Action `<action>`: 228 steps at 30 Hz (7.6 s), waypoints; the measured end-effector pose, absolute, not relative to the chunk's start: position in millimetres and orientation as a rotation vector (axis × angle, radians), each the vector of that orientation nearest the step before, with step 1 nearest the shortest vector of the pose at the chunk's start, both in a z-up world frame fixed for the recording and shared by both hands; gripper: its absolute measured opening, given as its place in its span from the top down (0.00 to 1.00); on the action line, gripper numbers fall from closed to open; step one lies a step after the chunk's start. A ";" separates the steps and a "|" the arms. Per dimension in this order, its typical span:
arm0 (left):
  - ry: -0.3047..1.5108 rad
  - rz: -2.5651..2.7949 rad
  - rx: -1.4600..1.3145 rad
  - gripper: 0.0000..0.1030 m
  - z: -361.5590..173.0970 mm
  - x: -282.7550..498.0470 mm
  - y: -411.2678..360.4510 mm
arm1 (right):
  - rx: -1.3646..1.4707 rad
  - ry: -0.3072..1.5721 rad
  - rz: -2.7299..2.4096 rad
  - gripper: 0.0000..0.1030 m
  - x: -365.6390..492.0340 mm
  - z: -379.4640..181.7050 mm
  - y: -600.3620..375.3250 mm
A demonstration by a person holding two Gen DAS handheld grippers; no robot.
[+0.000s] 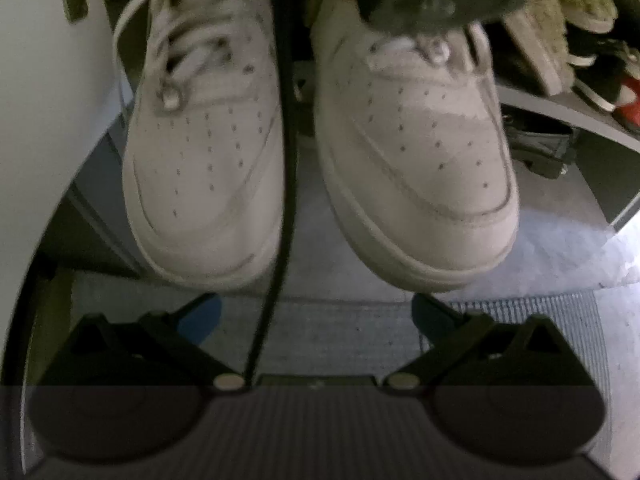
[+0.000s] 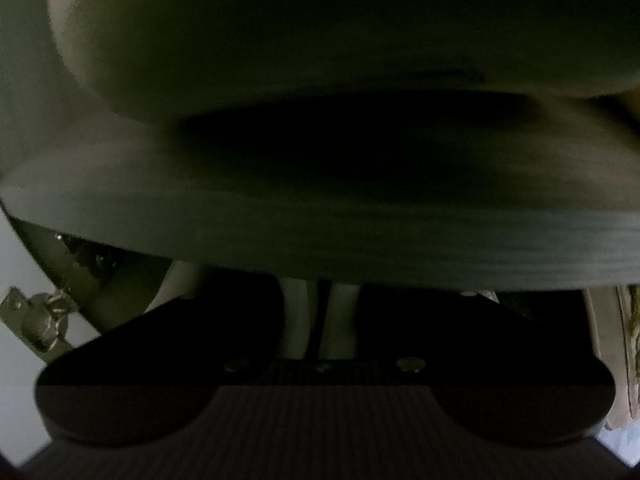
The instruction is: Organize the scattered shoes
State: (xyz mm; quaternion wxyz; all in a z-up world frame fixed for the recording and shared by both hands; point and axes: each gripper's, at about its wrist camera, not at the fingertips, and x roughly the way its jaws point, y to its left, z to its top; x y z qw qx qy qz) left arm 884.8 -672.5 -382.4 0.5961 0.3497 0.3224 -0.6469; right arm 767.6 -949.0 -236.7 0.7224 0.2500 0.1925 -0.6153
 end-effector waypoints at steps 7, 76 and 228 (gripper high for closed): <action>0.767 -1.480 0.769 0.02 -384.6 894.7 -676.5 | 0.572 0.419 -1.369 0.60 761.9 -233.1 -960.7; 0.753 -1.526 0.751 0.20 -301.2 868.3 -650.4 | 1.339 -0.438 -0.964 0.35 705.1 -396.1 -730.6; 0.357 -1.927 0.814 0.00 487.2 760.4 -455.9 | 0.830 0.139 -1.875 0.45 634.0 429.8 -209.2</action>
